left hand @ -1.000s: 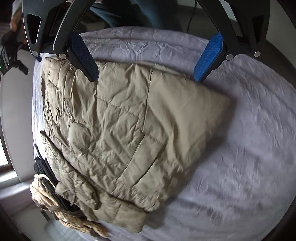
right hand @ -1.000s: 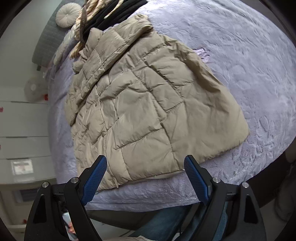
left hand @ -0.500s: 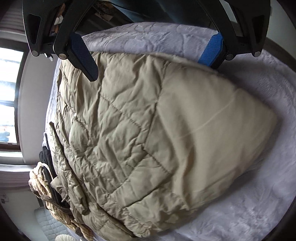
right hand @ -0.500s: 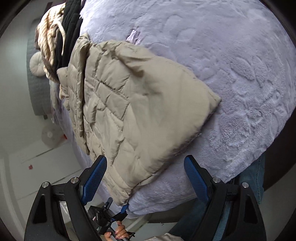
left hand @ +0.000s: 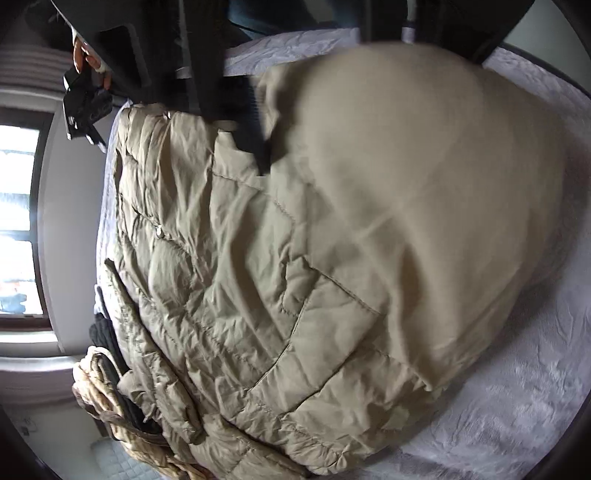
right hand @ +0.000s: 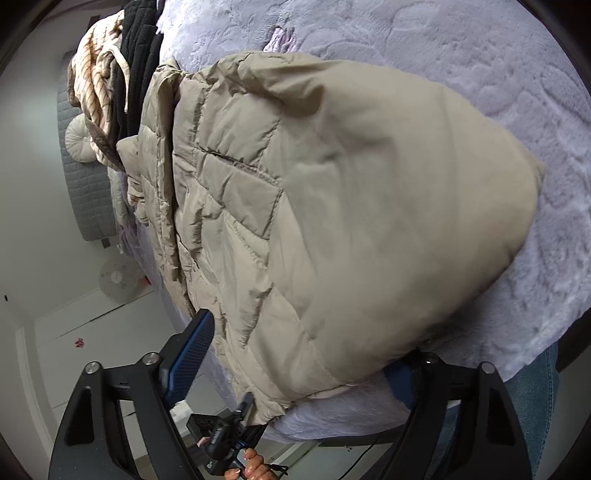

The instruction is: Fold large clothes

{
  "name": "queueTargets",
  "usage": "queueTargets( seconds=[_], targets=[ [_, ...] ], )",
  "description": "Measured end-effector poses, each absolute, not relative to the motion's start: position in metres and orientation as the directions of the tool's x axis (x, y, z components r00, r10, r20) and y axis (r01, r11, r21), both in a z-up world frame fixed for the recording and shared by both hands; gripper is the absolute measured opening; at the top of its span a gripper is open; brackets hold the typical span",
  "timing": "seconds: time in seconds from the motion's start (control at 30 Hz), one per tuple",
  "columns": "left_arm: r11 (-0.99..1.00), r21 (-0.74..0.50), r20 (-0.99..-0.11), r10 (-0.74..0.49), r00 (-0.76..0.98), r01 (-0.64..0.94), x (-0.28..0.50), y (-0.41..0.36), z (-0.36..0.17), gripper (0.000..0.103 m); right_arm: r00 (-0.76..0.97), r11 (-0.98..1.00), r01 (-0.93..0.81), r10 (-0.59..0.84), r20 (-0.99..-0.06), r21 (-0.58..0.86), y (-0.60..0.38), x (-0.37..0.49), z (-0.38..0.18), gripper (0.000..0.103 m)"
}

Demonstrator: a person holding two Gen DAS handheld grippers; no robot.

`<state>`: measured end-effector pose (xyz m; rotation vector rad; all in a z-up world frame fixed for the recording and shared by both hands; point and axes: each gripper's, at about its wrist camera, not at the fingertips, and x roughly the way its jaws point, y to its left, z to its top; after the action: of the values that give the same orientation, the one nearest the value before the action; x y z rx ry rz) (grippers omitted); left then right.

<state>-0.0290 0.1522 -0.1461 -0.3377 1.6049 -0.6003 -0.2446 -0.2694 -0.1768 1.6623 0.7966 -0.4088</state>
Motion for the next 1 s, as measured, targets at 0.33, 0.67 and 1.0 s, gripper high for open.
queueTargets(
  seconds=[0.33,0.67,1.0],
  targets=[
    [0.726,-0.625,-0.764,-0.644,-0.038,0.287,-0.001,0.150,-0.073,0.013,0.711,0.075,0.675,0.202,-0.674,0.734,-0.263,-0.234,-0.127,0.010],
    [0.722,-0.595,-0.722,-0.673,0.160,0.353,0.061,0.119,0.009,0.013,0.750,0.394,0.532,0.191,-0.633,0.749,-0.311,-0.144,-0.021,0.010],
    [0.824,-0.468,-0.751,-0.561,0.347,0.320,0.141,0.043,0.045,0.013,0.707,0.558,0.431,0.278,-0.650,0.709,-0.399,-0.011,0.021,0.010]
  ],
)
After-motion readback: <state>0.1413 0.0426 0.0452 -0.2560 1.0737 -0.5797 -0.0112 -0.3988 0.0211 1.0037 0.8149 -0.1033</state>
